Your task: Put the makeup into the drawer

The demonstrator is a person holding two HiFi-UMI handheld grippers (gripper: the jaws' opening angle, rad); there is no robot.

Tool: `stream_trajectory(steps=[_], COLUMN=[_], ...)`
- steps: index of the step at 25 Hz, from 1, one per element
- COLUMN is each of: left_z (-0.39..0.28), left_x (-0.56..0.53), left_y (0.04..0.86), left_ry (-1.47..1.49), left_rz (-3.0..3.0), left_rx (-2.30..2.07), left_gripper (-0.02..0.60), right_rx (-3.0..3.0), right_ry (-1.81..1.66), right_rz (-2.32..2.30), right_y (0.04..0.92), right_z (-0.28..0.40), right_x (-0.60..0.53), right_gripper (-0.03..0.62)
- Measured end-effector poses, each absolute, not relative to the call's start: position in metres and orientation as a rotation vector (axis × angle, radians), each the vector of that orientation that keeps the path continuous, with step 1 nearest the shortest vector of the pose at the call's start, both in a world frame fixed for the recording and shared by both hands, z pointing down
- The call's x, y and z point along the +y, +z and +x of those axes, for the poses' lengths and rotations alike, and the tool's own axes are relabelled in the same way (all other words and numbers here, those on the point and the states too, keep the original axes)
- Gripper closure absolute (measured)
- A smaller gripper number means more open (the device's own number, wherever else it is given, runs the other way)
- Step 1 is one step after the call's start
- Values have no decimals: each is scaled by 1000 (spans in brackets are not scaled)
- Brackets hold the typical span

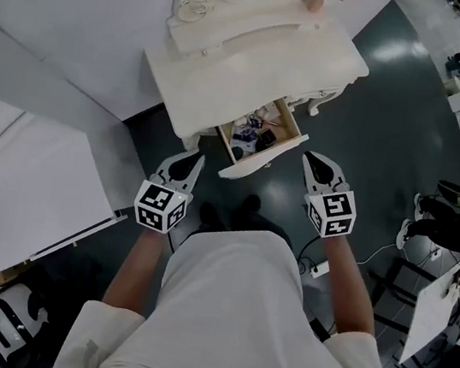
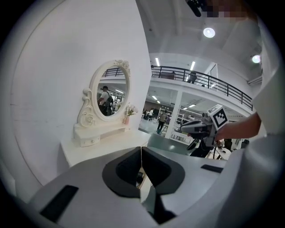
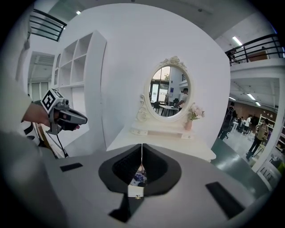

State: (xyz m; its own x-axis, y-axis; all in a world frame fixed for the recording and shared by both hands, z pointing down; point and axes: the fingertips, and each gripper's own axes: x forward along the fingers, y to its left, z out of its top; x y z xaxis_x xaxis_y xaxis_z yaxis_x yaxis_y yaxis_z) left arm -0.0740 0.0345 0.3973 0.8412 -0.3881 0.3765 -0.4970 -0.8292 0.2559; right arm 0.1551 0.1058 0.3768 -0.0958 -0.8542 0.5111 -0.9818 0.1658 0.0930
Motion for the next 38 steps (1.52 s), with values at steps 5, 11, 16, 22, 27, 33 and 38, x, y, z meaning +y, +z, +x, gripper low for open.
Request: stream_trajectory(steps=[5,11,16,22,27,33,38], left_z=[-67,-51,-38,-35,-32,-30,-29], left_x=[41,52,57,61,63,67,69], left_y=[379,357,341,329,325,323,323], left_ry=[406,362,344,339,334,326,327], left_rz=[2685,2683,2699,2710,2713,2706,2706], left_rx=[-712,-769,-816,-876,-898,-919,-919], left_gripper=[563,563,563,563,563,563,563], right_rx=[-2026,-2071,-2111,-2160,-2179,-2190,-2195], right_ry=[349,342,331,306,292,298,299], right_rz=[1779,1805,1798,1780,1790,1791,1797], right_y=[360,345,336,325,318,319,319], right_z=[173,200,219,231,237,238,238], right_x=[119,130,136,143,143,149,148], right_gripper=[563,563,563,565,565,565,565])
